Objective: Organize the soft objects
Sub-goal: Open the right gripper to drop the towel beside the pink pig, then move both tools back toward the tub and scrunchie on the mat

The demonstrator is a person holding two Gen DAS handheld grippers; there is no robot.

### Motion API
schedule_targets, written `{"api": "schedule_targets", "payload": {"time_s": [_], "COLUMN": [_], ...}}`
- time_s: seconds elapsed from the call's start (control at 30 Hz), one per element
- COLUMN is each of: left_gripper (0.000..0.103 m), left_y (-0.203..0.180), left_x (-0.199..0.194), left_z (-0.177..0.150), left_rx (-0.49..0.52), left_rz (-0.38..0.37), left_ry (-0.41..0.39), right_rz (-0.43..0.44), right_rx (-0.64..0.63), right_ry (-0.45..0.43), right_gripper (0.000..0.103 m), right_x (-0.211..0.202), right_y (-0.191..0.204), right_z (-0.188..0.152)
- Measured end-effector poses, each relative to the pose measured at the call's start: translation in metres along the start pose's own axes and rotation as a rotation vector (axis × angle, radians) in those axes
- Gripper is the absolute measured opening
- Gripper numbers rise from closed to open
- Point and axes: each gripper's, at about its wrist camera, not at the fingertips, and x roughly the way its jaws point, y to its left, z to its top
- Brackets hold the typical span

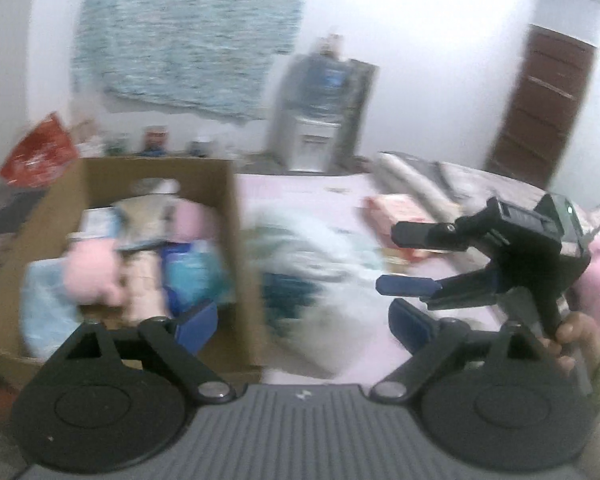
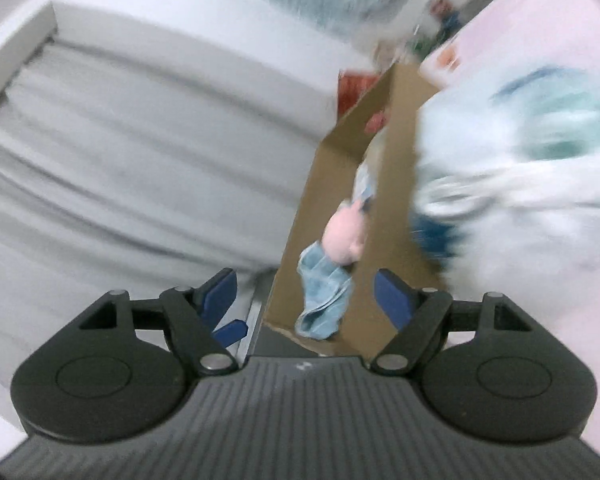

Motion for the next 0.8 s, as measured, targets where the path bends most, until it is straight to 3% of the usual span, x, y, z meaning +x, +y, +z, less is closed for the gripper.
{"api": "schedule_targets", "payload": {"time_s": [0.2,0.37,0.6,0.7,0.8], "left_gripper": [0.094,0.094,0.094,0.093,0.093], "left_y": [-0.073,-0.121,-0.164,-0.171,-0.172], "left_x": [0.033,0.068,0.115,0.134,0.144], "left_z": [-0.015,-0.035,-0.068,-0.072,-0.07], "left_rx": [0.096,0.152,0.231,0.234,0.236], "left_rz": [-0.129,-0.223,-0.262,-0.242,-0.219], "left_ry": [0.044,0.12,0.163,0.187,0.181], "right_rz": [-0.227,-0.373,-0.481,-0.529,-0.52], "right_rx": [-0.043,-0.05,-0.058,-0.088,-0.098], "right_ry": [-0.2,-0.284,-0.31,-0.312,-0.315], "right_gripper": [0.078,0.078,0.074,0.07,0.067], "right_x": [-0.111,-0.162,-0.169,-0.161,-0.162], "right_y": [-0.025,-0.049,-0.08,-0.082,-0.085], "right_z": [-0.029,-0.051,-0.057,-0.048,-0.038]}}
